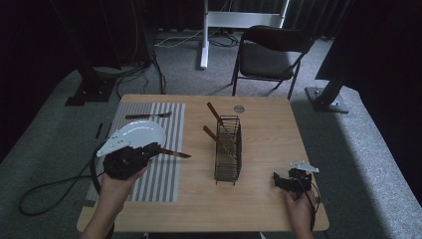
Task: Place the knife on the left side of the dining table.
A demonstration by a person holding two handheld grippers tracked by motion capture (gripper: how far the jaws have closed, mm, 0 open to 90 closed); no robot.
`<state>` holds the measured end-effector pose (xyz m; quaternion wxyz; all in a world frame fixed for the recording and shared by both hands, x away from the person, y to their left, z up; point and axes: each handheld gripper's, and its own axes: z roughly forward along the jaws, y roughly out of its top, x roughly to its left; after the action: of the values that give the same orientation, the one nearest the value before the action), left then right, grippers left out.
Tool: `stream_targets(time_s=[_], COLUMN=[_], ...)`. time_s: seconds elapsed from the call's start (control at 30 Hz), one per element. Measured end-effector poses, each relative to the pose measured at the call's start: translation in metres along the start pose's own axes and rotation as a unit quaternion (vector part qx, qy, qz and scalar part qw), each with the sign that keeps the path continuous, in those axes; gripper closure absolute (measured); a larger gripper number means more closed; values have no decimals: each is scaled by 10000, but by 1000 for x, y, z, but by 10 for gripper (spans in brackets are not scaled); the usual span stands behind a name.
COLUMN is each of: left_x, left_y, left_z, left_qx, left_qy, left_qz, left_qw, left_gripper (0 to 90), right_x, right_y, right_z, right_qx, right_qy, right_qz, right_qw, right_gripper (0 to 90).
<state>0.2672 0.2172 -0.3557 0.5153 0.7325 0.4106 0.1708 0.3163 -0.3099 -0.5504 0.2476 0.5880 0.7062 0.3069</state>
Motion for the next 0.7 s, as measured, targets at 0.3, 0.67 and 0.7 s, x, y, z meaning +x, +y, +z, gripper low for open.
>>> stream_targets(time_s=[0.3, 0.67, 0.7], left_x=[25, 44, 45], left_y=[-33, -57, -58], left_z=[-6, -14, -14], left_qx=[181, 312, 333], left_qy=[240, 394, 402], left_qz=[-413, -783, -808], left_qw=[9987, 9957, 9954], left_gripper=[808, 808, 808], right_x=[0, 0, 0], right_y=[0, 0, 0], right_z=[0, 0, 0], right_qx=[0, 8, 7], right_qy=[1, -3, -2], right_qz=[0, 5, 4], right_qw=[10000, 10000, 10000], right_gripper=[124, 124, 124])
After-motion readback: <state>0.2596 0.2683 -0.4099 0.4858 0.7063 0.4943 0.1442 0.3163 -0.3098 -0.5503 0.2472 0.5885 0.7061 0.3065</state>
